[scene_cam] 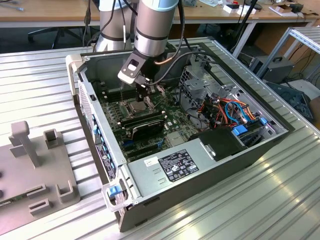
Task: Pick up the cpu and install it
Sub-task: 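Place the cpu into insertion slot, then close the cpu cover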
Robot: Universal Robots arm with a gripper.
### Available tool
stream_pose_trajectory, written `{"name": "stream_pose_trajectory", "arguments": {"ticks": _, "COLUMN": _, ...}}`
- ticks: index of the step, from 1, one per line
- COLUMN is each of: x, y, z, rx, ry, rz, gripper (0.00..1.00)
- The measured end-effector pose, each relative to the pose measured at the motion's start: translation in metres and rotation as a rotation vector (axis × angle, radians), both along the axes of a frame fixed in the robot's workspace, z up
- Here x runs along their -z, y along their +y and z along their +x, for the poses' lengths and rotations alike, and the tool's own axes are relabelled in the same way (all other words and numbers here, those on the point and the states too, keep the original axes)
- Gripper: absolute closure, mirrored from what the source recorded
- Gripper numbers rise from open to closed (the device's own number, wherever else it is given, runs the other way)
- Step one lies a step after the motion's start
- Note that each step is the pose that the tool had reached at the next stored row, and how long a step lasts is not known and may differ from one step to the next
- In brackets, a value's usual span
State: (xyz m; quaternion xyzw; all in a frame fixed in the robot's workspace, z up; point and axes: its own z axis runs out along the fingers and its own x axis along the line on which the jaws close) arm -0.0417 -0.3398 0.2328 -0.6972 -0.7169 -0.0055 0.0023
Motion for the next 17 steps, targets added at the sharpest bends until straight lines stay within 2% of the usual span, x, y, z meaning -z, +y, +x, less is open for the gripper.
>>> {"name": "stream_pose_trajectory", "arguments": {"ticks": 3, "x": -0.0065, "y": 0.0000, "z": 0.0000, "rx": 0.000, "ry": 0.0000, "rz": -0.0006, "gripper": 0.89}}
{"name": "stream_pose_trajectory", "arguments": {"ticks": 17, "x": -0.0089, "y": 0.0005, "z": 0.0000, "rx": 0.000, "ry": 0.0000, "rz": -0.0007, "gripper": 0.89}}
